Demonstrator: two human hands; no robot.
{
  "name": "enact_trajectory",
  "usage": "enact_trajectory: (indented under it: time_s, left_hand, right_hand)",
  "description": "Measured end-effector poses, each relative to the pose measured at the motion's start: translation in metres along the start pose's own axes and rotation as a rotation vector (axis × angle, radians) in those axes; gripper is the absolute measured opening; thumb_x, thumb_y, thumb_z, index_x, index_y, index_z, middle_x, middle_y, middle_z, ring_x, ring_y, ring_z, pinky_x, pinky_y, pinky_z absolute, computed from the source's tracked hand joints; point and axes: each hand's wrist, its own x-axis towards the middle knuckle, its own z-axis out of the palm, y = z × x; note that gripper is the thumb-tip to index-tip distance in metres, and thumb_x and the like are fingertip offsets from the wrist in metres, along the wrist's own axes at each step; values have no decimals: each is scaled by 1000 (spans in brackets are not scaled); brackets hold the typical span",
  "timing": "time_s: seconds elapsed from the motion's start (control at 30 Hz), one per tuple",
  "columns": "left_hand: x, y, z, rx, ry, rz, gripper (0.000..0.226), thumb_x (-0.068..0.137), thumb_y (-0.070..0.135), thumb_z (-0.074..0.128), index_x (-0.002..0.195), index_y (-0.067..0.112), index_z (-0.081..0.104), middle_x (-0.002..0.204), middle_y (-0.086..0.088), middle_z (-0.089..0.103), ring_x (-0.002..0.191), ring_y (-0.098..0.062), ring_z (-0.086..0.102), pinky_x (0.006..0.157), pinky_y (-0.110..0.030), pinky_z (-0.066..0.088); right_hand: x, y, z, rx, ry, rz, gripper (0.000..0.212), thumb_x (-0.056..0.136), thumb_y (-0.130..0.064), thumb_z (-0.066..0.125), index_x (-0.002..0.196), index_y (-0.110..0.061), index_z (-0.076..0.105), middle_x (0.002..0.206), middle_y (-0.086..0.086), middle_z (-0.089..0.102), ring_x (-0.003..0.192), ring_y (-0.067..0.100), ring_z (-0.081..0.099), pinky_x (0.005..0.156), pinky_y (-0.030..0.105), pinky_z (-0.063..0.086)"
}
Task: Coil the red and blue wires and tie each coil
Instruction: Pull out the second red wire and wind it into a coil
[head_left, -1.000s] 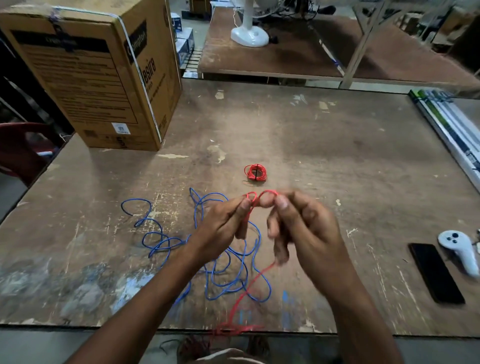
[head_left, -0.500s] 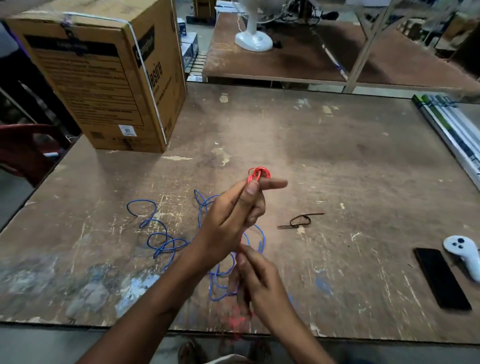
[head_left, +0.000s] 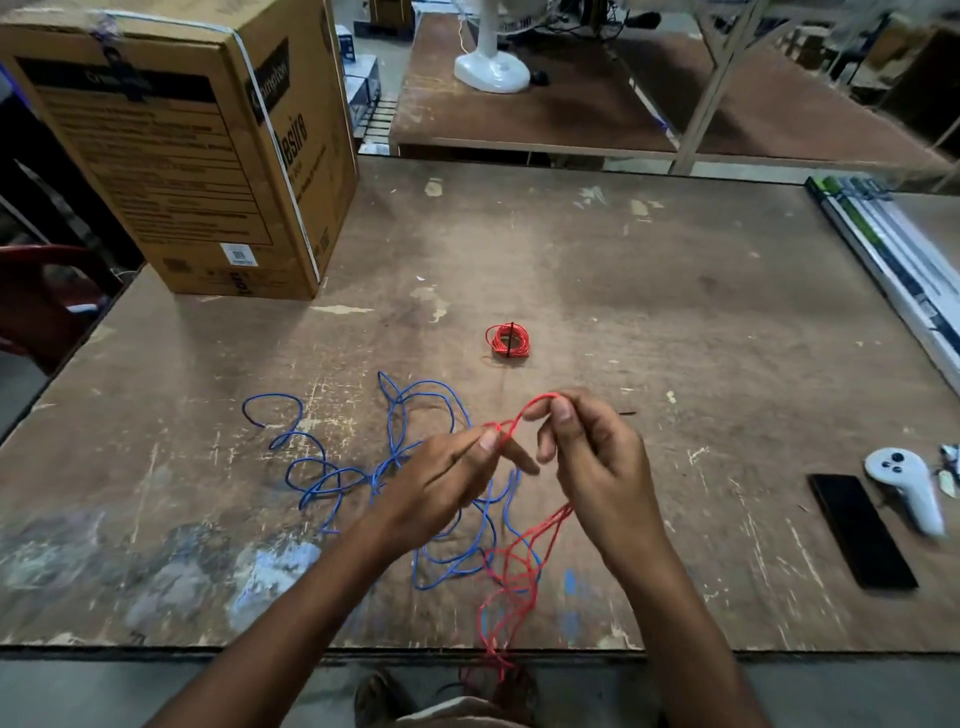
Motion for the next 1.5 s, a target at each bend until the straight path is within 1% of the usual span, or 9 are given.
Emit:
enact_trajectory:
  time_s: [0.2,0.4,0.5,0.7,0.87,1.03,1.23,1.37,1.5]
  left_hand:
    - [-13,28,-1,-274,-74,31,48,112,38,36,100,11,74,60,11,34,53,-12,26,53,-30,24]
    - [9,55,3,-432,51,133,43,112,30,34,120,17,74,64,8,35,53,-6,31,52,-17,30]
    - [23,48,-2,-303,229,145,36,115,25,34,131,15,65,68,-3,40,56,-13,36,52,-25,32]
    - [41,-4,-16,353,228,197,37,115,24,38,146,11,55,90,11,69,73,-19,65,75,-43,55]
    - [32,-23,-19,501,106,159,37,116,31,36,119,23,71,106,23,63,93,-6,62,83,-31,47]
    - [7,-6,-23,331,-39,128,50,113,38,33,89,21,73,77,25,57,65,1,52,65,-22,37]
    - [-9,21,-29,-128,-74,60,45,108,52,44,73,31,62,50,-18,43,41,-20,40,45,-35,30]
    - [-5,41,-32,-457,22,101,45,106,55,52,81,25,75,44,4,33,37,-12,31,42,-32,22]
    - [21,48,-43,-411,-15,55,40,112,29,46,99,14,80,54,3,25,47,-11,20,47,-18,28]
  right_hand:
    - [10,35,16,-42,55,36,19,106,-33,63,96,-23,74,73,-2,66,65,7,56,62,28,46]
    - [-47,38,53,58,-217,162,23,109,-44,46,96,-42,65,67,4,66,55,28,67,59,45,56]
    - [-66,33,60,44,-331,221,18,114,-31,44,114,-34,61,64,3,67,66,32,74,79,49,62]
    - [-62,7,38,234,-329,426,16,111,-20,51,118,-18,65,77,8,65,56,23,72,54,29,59]
    - [-37,-2,13,105,-222,285,23,106,-15,63,95,-22,82,71,0,57,61,6,54,60,20,51]
    - [-12,-5,-3,239,-205,312,30,92,-12,54,100,-17,82,81,4,64,77,13,61,75,27,57]
    - [11,16,-12,334,-279,345,21,94,-2,72,113,-9,79,97,21,63,94,33,69,99,49,59]
    - [2,32,-3,392,-405,376,13,93,-6,72,98,-15,79,85,9,68,73,23,70,75,42,64]
    - [-15,46,8,658,-455,476,35,108,-19,53,139,-6,63,89,5,59,35,1,36,34,16,34]
